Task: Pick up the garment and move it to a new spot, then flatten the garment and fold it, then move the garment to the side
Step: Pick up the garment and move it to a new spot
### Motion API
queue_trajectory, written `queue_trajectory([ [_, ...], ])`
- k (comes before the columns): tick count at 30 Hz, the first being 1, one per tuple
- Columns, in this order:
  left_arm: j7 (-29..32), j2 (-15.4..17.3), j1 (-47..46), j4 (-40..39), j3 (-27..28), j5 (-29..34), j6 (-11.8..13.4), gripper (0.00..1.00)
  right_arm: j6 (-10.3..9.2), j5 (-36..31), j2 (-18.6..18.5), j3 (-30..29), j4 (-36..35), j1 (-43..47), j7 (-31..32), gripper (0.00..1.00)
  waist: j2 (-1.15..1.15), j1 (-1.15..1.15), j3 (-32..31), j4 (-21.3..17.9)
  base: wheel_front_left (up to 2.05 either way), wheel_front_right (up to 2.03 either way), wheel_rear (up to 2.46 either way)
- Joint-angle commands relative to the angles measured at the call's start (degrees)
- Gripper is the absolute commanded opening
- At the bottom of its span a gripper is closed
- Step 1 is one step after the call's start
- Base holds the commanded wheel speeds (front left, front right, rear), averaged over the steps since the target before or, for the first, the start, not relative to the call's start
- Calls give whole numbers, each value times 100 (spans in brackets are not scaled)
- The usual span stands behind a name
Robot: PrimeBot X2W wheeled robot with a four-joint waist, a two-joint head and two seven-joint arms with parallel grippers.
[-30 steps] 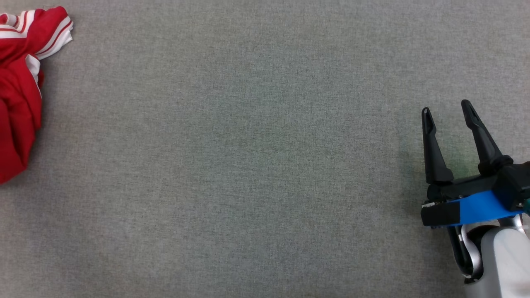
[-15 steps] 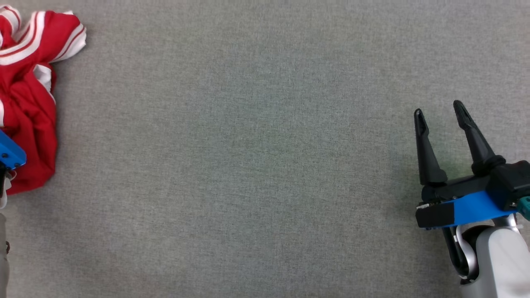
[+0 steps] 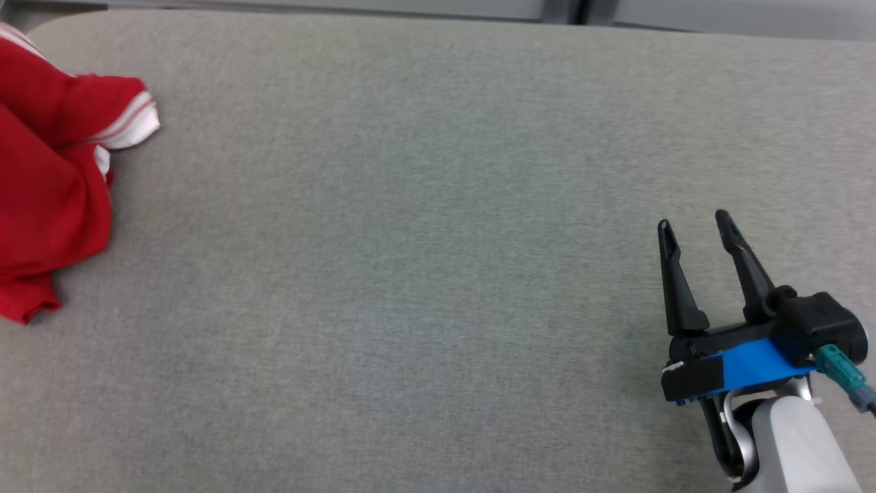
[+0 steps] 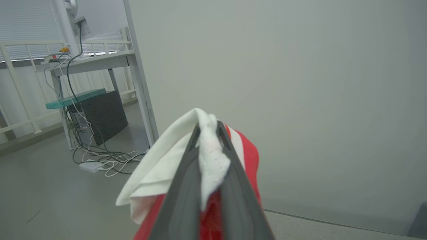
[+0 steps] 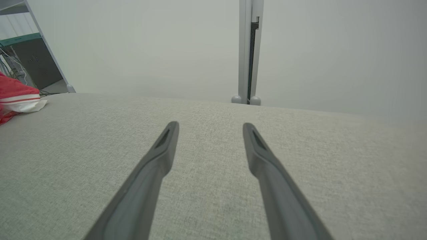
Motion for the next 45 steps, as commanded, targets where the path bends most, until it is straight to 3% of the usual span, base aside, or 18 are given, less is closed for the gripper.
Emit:
queue_trajectory([
  [1, -61, -37, -188, -286, -118, 109, -23, 0, 1, 46, 41, 24, 99, 32, -76, 100, 0, 1, -212, -221, 0, 0, 0],
  [9, 558, -351, -874, -2329, -766, 322, -28, 0, 1, 375, 80, 93, 499, 16, -257, 100, 0, 1, -530, -984, 0, 0, 0],
  [13, 1110, -678, -1173, -3263, -1112, 228, -35, 0, 2, 627, 77, 167, 605, -27, -286, 100, 0, 1, -528, -1451, 0, 0, 0],
  [17, 1534, -1035, -1346, -3712, -1511, 239, -20, 0, 2, 795, 81, 156, 513, -47, -291, 100, 0, 1, -450, -1849, 0, 0, 0],
  [24, 1618, -1581, -1014, -3632, -2063, 199, -24, 0, 2, 954, 80, 169, 460, 9, -293, 100, 0, 1, -439, -2208, 0, 0, 0],
  [31, 1328, -2023, 341, -3200, -2559, 28, 82, 0, 1, 963, 80, 115, 421, 92, -293, 100, 0, 1, -519, -2206, 0, 0, 0],
  [38, 923, -2138, 1908, -2623, -2907, -28, 235, 0, 1, 958, 80, 184, 454, 68, -293, 100, 0, 1, -547, -2045, 0, 0, 0],
  [45, 668, -2287, 2878, -2050, -3332, -81, 198, 0, 1, 889, 75, 219, 560, 148, -291, 100, 0, 1, -678, -1882, 0, 0, 0],
])
